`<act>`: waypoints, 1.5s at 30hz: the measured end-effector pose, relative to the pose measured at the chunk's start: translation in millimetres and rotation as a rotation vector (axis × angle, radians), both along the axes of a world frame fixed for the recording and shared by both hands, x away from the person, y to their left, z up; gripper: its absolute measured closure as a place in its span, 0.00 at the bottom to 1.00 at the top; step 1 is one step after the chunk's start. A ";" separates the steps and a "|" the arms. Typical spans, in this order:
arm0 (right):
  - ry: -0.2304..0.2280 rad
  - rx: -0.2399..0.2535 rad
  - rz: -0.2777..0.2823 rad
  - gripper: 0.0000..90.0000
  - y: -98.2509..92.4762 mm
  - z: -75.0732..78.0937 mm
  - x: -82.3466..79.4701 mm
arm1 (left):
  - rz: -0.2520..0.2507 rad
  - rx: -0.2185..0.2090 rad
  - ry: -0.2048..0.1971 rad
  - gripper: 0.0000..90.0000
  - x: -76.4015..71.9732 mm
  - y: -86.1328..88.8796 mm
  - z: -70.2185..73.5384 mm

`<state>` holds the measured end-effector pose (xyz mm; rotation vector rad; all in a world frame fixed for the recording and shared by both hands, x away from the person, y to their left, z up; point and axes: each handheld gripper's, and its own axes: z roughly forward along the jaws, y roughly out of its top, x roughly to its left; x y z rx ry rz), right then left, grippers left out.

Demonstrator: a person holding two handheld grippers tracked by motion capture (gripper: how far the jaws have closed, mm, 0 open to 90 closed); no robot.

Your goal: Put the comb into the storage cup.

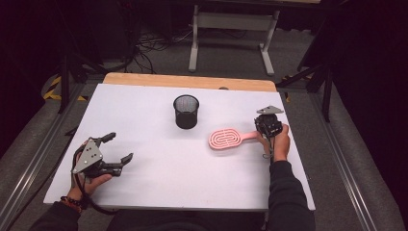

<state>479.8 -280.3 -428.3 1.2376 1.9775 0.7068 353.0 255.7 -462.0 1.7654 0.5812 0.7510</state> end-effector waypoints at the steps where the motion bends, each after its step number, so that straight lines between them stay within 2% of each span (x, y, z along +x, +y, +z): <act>1: 0.015 -0.013 -0.004 1.00 0.8 -1.4 2.7 | 0.003 0.002 -0.001 0.12 0.0 0.1 0.0; 7: 0.093 -0.078 0.001 1.00 7.9 -4.1 9.2 | 0.004 0.001 0.001 0.13 0.4 1.4 -0.2; 10: 0.145 -0.095 -0.015 1.00 7.6 -6.7 11.4 | -0.001 0.004 0.002 0.13 1.4 0.2 -0.5; 11: 0.176 -0.106 -0.023 1.00 7.0 -9.3 12.4 | -0.012 0.007 0.003 0.13 1.5 -0.6 -0.9; 13: 0.188 -0.110 -0.028 1.00 6.5 -10.2 12.8 | -0.019 0.004 0.004 0.13 1.5 -0.6 -1.0; 16: 0.231 -0.113 -0.031 1.00 5.0 -14.3 13.7 | -0.029 -0.008 0.007 0.13 1.2 0.2 -0.8; 18: 0.244 -0.101 -0.032 1.00 3.6 -15.2 12.8 | -0.031 -0.015 0.009 0.13 1.1 0.8 -0.6; 25: 0.251 -0.084 -0.019 1.00 2.0 -15.3 -1.2 | -0.024 -0.006 0.007 0.13 0.0 2.0 0.2; 28: 0.248 -0.096 -0.013 1.00 2.8 -16.9 -5.6 | -0.016 -0.013 0.009 0.13 0.1 1.8 0.5; 33: 0.258 -0.071 -0.001 1.00 1.0 -16.5 -14.1 | -0.015 -0.007 0.016 0.13 0.1 1.5 0.1; 36: 0.247 -0.053 0.000 1.00 0.9 -18.5 -20.6 | -0.014 0.006 0.018 0.13 0.4 1.0 -0.3; 41: 0.250 -0.045 0.013 1.00 2.9 -18.8 -30.7 | -0.013 0.000 0.024 0.13 0.7 0.5 -0.8; 43: 0.249 -0.027 0.019 1.00 2.5 -19.4 -34.4 | -0.016 0.002 0.026 0.13 0.7 0.6 -0.9; 45: 0.237 0.016 0.029 1.00 0.2 -21.1 -40.3 | -0.020 0.012 0.031 0.14 1.0 -0.3 -1.7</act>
